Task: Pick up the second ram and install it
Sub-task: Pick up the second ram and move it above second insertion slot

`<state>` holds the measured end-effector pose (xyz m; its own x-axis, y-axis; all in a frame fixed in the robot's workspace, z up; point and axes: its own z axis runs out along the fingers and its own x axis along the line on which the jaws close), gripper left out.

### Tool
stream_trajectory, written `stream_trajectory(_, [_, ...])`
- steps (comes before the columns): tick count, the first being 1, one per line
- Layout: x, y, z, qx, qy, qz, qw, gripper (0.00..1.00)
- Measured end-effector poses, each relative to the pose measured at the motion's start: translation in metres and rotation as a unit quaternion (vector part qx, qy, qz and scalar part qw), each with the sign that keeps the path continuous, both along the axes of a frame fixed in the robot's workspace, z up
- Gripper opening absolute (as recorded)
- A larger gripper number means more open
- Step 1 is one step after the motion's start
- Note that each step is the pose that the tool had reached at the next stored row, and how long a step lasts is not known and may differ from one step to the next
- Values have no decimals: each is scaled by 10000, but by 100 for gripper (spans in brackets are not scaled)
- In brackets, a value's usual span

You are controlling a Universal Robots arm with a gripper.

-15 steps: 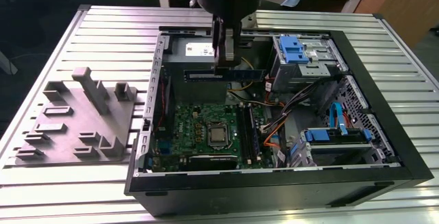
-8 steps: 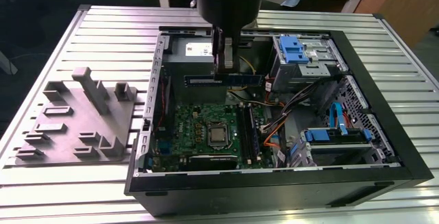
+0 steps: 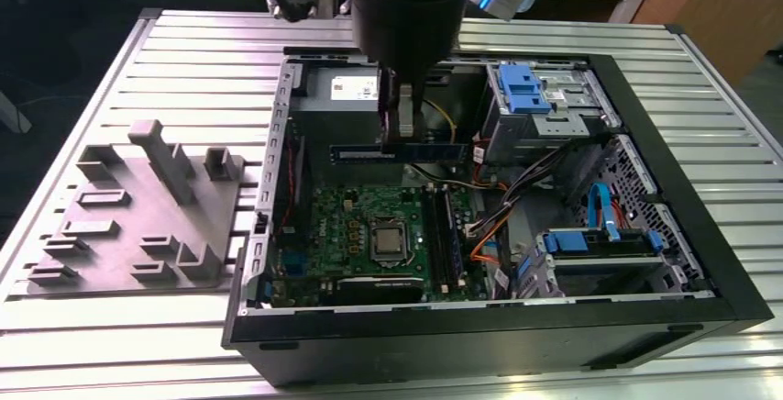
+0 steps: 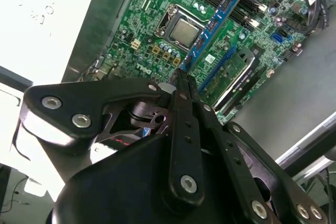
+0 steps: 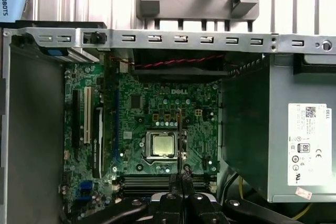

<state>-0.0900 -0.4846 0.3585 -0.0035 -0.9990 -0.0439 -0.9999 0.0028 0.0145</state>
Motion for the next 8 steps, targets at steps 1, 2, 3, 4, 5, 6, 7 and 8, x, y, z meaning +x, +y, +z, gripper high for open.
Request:
stream_trajectory(1, [0,0,-18,0,0,0,10000,11])
stream_trajectory(2, [0,0,-36,0,0,0,10000,11])
stream_trajectory(3, [0,0,-54,0,0,0,10000,11])
stream_trajectory(4, [0,0,-72,0,1,0,10000,11])
stream_trajectory(5, [0,0,-90,0,0,0,10000,11])
stream_trajectory(6, [0,0,-109,1,0,0,10000,11])
stream_trajectory(7, [0,0,-127,0,0,0,10000,11])
stream_trajectory(8, [0,0,-145,1,0,0,10000,11])
